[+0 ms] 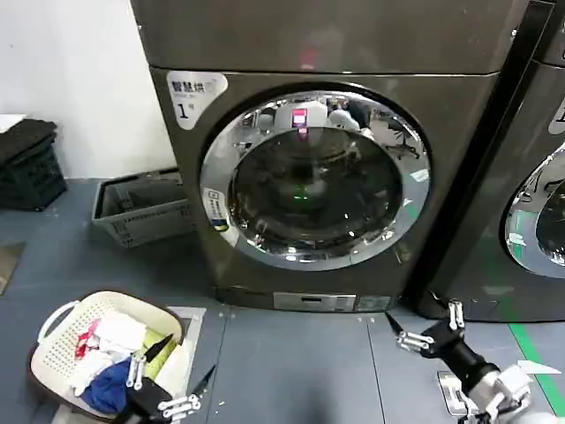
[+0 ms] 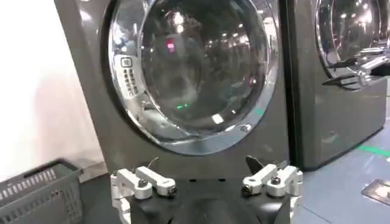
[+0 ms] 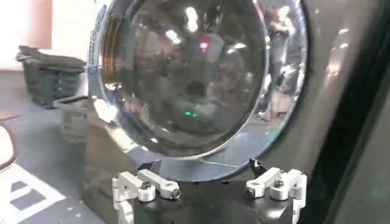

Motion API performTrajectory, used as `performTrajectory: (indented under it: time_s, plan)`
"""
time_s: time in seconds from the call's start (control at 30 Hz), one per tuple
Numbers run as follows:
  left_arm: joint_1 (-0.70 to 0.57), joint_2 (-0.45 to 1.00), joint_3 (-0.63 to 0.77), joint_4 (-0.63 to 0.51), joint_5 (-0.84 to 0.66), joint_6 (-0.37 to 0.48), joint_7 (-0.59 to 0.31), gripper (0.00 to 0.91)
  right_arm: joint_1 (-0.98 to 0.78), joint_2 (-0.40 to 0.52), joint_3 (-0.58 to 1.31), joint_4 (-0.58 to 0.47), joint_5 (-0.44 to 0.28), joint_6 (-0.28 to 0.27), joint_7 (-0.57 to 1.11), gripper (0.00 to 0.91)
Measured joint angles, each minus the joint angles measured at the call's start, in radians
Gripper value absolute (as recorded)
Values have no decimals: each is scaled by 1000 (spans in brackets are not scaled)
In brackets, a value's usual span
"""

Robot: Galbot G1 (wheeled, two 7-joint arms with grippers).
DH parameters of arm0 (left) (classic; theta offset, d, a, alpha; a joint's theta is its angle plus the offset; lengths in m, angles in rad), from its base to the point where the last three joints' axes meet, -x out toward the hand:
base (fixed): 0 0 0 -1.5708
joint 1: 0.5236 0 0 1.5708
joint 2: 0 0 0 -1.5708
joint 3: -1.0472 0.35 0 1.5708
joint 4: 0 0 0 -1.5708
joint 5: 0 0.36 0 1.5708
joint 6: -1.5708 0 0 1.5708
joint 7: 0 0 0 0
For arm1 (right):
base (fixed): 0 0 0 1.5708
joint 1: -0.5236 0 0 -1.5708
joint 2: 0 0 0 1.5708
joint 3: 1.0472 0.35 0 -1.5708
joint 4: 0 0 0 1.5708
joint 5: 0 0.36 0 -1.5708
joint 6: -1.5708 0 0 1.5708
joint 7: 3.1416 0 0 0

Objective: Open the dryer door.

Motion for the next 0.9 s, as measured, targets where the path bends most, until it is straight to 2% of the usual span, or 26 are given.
performTrajectory:
  time_s: [0.37,0.9]
  plan:
    - [6,-21,12,-6,30,-2,0,907,298,-60,-240,-71,90,-27,-11,907]
    - [5,-46,15,-16,38,-5,3,907,753,-7,-628,-180,190,-56,-6,907]
